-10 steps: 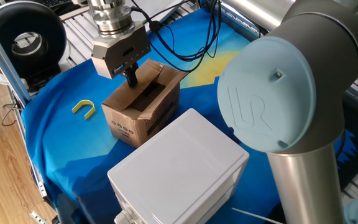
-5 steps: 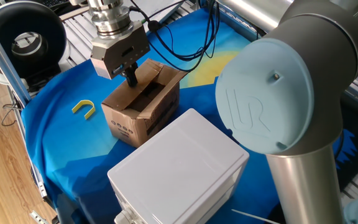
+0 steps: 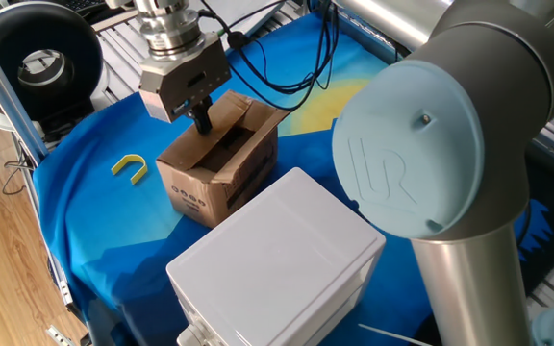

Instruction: Cover the box

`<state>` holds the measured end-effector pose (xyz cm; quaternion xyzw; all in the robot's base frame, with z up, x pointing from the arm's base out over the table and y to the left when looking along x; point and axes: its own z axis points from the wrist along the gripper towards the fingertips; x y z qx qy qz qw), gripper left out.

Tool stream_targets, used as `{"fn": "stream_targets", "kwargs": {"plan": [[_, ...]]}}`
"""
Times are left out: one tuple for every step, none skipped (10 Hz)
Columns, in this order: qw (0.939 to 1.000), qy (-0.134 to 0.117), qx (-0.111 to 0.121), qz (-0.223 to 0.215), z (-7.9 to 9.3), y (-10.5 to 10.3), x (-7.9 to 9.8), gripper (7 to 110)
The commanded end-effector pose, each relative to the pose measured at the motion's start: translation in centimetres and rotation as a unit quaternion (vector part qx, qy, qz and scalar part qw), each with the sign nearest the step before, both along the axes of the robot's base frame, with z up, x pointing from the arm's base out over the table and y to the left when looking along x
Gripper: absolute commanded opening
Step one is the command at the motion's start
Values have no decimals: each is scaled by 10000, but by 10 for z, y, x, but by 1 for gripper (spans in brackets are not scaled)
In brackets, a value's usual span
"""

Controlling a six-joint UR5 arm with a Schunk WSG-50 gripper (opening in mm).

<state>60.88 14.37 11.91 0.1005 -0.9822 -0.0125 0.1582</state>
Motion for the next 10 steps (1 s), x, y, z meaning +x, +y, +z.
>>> {"fn": "stream_targets", "kwargs": {"plan": [[9990, 170, 395, -112, 16, 17, -8, 7], [9990, 238, 361, -96, 23, 13, -10, 7], [9993, 283, 220, -106, 27, 8, -11, 7], [9994, 312, 122, -123, 31, 6, -13, 7], [9993, 320, 99, -166, 36, 8, -13, 7], [9992, 335, 98, -188, 41, 11, -12, 7], [9991, 366, 82, -209, 46, 13, -11, 7], [9990, 358, 51, -274, 51, 17, -7, 7], [9984, 181, 134, -512, 54, 29, 6, 7], [9979, -52, 151, -622, 54, 36, 22, 7]]}}
